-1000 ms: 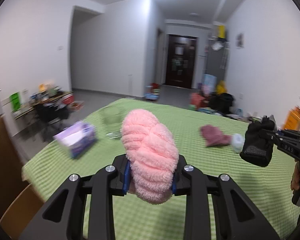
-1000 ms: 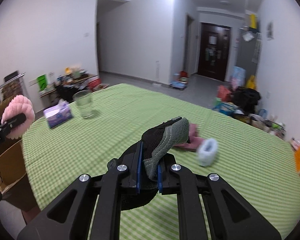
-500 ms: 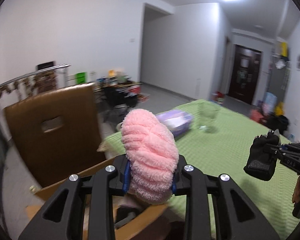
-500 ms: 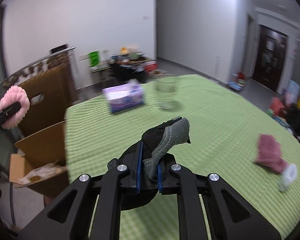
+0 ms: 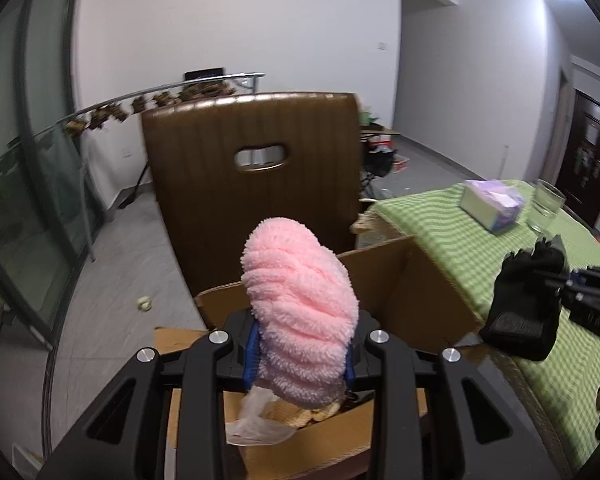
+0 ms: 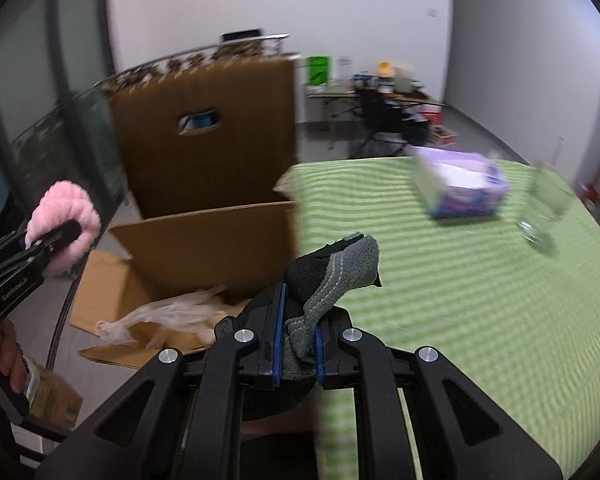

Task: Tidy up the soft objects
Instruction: 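Carry the pink headband in the left tool while the right tool carries the glove to the box, then open the left tool over the box while the right tool releases the glove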

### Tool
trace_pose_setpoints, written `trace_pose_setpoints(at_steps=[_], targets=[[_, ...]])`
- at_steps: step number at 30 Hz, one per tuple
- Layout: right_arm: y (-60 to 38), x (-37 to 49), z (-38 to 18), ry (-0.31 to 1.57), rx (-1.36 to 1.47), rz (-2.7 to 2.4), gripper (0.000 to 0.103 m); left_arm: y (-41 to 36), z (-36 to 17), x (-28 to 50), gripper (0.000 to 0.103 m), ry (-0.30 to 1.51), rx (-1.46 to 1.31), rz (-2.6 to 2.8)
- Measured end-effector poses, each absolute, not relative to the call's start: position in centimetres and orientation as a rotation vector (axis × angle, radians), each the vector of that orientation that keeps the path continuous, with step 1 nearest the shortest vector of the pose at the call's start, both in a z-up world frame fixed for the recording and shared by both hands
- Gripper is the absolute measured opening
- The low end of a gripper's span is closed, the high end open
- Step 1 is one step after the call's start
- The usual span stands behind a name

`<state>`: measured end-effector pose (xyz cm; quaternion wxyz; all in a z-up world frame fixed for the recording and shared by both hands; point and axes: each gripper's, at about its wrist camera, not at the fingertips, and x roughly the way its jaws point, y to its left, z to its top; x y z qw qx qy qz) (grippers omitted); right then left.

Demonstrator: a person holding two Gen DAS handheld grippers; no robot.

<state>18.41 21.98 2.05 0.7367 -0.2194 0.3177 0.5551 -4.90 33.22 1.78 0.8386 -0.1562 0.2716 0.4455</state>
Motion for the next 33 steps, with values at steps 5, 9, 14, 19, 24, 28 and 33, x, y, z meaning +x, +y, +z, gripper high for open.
trace_pose_setpoints(at_steps=[5,9,14,19,24,28,33], targets=[[24.8,16.8,1.0,0.723,-0.526,1.248,0.012,34.6,1.3,-5.1,0.028,0.589,-0.354,0.967],[26.1,16.2,0.4,0.729,-0.56,1.255,0.012,35.1,0.6,-4.5,0.028,0.608,-0.369,0.971],[26.9,15.9,-0.2,0.744,-0.595,1.268,0.012,35.8,-0.2,-4.1,0.028,0.633,-0.381,0.981],[28.3,15.3,-1.8,0.788,-0.679,1.277,0.013,37.4,-2.2,-3.9,0.028,0.723,-0.461,0.978],[29.9,14.6,-4.4,0.864,-0.765,1.278,0.013,39.0,-5.7,-3.5,0.028,0.842,-0.569,0.943],[30.9,14.4,-6.3,0.911,-0.798,1.272,0.014,39.8,-8.5,-2.9,0.028,0.924,-0.634,0.91],[32.1,14.4,-7.8,0.931,-0.812,1.27,0.029,40.1,-10.3,-2.1,0.048,0.974,-0.662,0.885]])
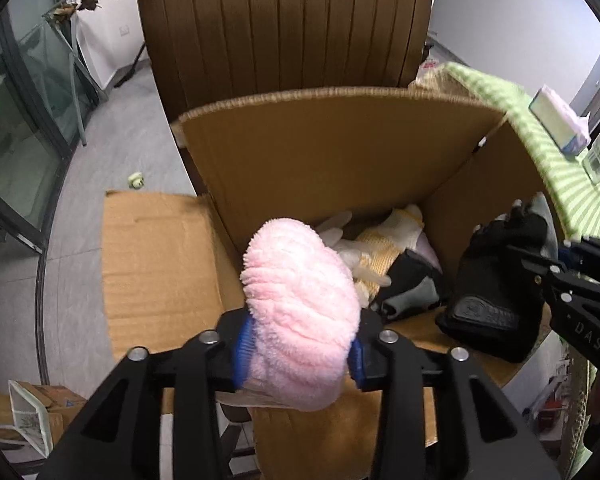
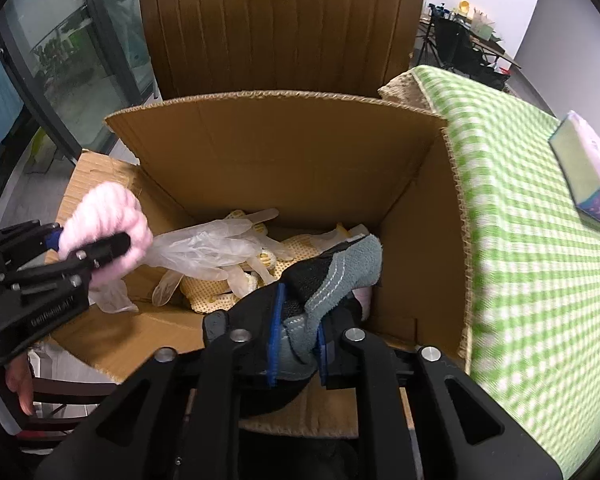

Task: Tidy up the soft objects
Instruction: 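Open the left tool over the box while the right tool releases the glove, then move both tools back over the table toward the mauve towel and blue headband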

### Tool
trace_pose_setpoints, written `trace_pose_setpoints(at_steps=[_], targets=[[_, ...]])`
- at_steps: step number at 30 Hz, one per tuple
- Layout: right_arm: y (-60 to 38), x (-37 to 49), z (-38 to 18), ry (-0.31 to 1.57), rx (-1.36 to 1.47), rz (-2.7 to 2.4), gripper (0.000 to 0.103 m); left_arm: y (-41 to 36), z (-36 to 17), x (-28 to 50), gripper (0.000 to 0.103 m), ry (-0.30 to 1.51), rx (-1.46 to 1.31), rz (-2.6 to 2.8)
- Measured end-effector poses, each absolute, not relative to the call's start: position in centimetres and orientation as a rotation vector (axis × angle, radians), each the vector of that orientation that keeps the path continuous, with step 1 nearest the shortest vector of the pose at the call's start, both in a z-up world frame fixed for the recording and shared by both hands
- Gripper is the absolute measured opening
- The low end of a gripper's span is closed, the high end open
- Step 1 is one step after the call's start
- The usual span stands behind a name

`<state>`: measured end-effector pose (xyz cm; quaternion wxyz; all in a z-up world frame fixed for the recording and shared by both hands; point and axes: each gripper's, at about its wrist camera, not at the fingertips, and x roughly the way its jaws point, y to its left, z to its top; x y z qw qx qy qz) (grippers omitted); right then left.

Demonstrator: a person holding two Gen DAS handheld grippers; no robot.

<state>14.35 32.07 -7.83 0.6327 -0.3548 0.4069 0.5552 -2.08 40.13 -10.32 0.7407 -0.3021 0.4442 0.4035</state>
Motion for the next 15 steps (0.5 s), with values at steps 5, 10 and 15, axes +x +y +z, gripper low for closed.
trace_pose_setpoints(at_steps=[5,10,15], targets=[[32.3,15.1,-7.9,0.948,-0.762,1.254,0.061,40.5,-10.7,-2.1,0.066,0.971,-0.667,0.912],[32.2,15.5,-7.0,0.931,-0.741,1.252,0.061,40.8,-10.3,-2.4,0.067,0.956,-0.666,0.926],[31.4,15.8,-5.9,0.907,-0.698,1.259,0.061,40.5,-9.6,-2.4,0.067,0.934,-0.652,0.931]])
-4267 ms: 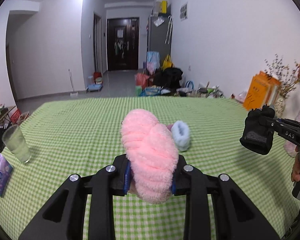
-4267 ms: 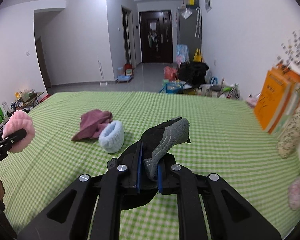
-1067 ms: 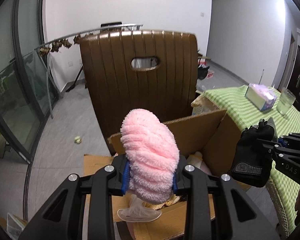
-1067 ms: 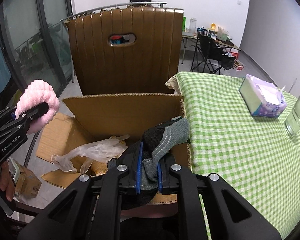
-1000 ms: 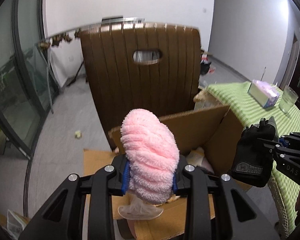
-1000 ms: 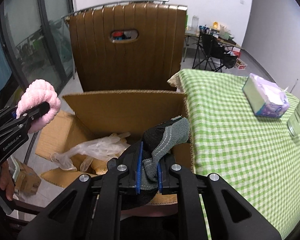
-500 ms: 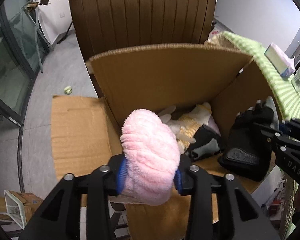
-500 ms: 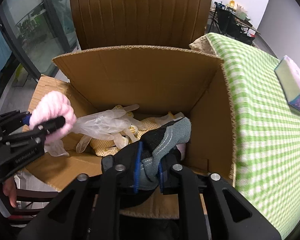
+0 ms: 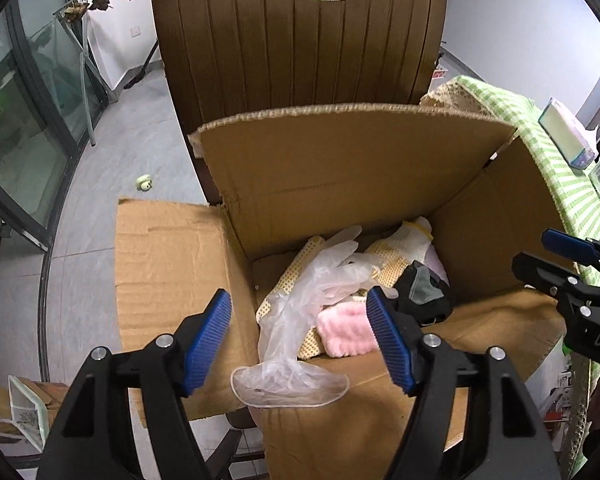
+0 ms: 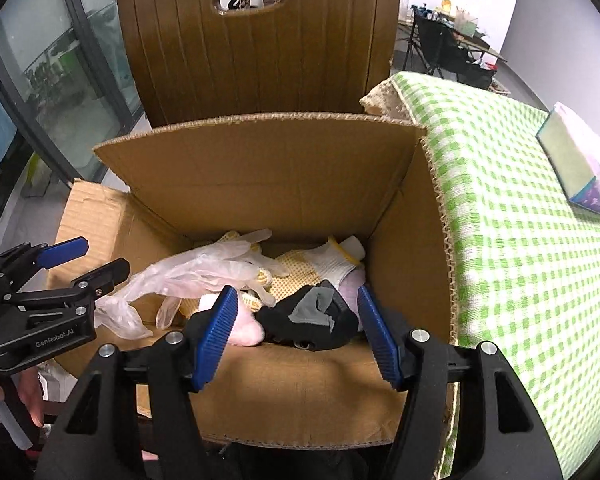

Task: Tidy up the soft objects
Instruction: 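Move both tools back over the table toward the mauve towel and blue headband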

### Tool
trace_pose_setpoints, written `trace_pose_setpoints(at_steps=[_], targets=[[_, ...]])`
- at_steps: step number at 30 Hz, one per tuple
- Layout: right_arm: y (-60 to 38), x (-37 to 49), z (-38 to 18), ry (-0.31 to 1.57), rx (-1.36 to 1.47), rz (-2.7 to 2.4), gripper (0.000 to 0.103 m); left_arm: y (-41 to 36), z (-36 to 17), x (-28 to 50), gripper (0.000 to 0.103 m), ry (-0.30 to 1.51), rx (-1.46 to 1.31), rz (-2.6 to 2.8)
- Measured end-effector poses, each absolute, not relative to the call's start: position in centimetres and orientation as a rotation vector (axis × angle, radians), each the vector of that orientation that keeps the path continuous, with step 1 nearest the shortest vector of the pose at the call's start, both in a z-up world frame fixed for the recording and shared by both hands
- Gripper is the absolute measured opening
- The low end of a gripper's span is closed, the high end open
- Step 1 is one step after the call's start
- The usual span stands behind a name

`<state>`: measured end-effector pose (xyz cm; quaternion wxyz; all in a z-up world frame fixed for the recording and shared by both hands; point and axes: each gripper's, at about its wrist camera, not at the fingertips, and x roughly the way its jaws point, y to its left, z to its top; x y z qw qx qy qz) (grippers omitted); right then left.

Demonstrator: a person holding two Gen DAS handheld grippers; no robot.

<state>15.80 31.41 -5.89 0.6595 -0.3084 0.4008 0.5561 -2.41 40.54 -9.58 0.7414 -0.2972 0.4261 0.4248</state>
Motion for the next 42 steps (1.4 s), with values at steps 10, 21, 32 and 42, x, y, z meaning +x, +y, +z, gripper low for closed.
trace_pose_setpoints(at_steps=[10,21,32,42], targets=[[25.5,16.4,0.0,0.573,-0.411,1.296,0.075,37.4,-2.9,-3.2,0.083,0.567,-0.452,1.018],[21.1,17.0,3.8,0.351,-0.242,1.249,0.086,33.4,1.1,-3.3,0.095,0.338,-0.283,1.022],[19.8,18.1,3.1,0.379,-0.23,1.193,0.086,32.8,1.0,-2.9,0.095,0.345,-0.273,0.999],[14.4,22.2,3.3,0.395,-0.205,1.015,0.086,30.6,0.8,2.5,0.095,0.381,-0.248,0.858]])
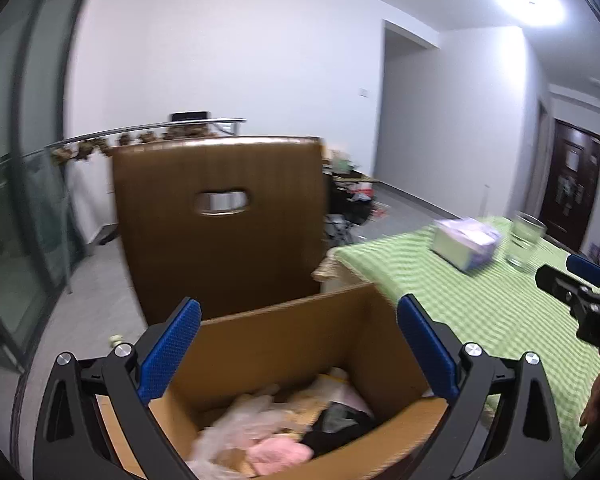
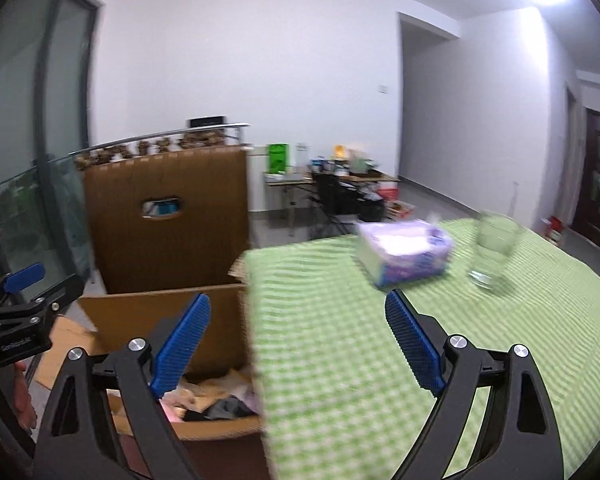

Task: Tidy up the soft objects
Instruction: 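Move both tools back over the table toward the mauve towel and blue headband, then grasp the mauve towel with the left tool while the right tool grasps the light-blue headband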

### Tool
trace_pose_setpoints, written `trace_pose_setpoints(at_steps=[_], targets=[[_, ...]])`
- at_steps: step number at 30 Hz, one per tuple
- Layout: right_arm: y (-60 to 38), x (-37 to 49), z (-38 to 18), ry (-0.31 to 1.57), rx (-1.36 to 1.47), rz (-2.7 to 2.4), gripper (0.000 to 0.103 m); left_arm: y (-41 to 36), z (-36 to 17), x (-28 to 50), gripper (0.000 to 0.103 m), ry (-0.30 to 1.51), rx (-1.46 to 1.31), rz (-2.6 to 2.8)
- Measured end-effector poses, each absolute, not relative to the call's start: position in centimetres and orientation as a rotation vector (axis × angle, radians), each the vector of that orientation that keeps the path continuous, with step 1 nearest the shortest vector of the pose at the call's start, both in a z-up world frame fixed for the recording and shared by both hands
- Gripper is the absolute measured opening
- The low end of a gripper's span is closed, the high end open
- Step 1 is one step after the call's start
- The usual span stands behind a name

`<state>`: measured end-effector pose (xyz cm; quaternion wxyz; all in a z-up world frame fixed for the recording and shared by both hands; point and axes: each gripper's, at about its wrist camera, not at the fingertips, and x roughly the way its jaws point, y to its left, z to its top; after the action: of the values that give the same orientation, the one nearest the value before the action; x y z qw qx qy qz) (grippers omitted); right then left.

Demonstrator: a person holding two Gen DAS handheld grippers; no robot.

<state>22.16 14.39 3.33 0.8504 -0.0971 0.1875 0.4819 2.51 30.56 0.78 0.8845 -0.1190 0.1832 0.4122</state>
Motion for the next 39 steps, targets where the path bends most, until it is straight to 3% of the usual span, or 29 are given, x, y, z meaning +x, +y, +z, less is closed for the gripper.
trace_pose_setpoints(at_steps=[15,24,32,39], targets=[[-9.4,30.0,4.4,0.43,-0.116,0.438,0.086,16.7,1.9,18.7,0.095,0.398,-0.127,0.349],[-23.4,30.7,4.2,0.493,-0.013,0.155,0.086,7.4,2.6,24.2,0.095,0.383,-0.056,0.111],[-27.0,31.5,3.7,0.525,0.013,0.082,0.086,4.3,2.5,27.0,0.095,0.39,-0.067,0.072],[-26.3,37.5,0.8,0.702,0.006,0.105,0.086,3.3,3.7,29.3,0.095,0.38,-0.056,0.059]])
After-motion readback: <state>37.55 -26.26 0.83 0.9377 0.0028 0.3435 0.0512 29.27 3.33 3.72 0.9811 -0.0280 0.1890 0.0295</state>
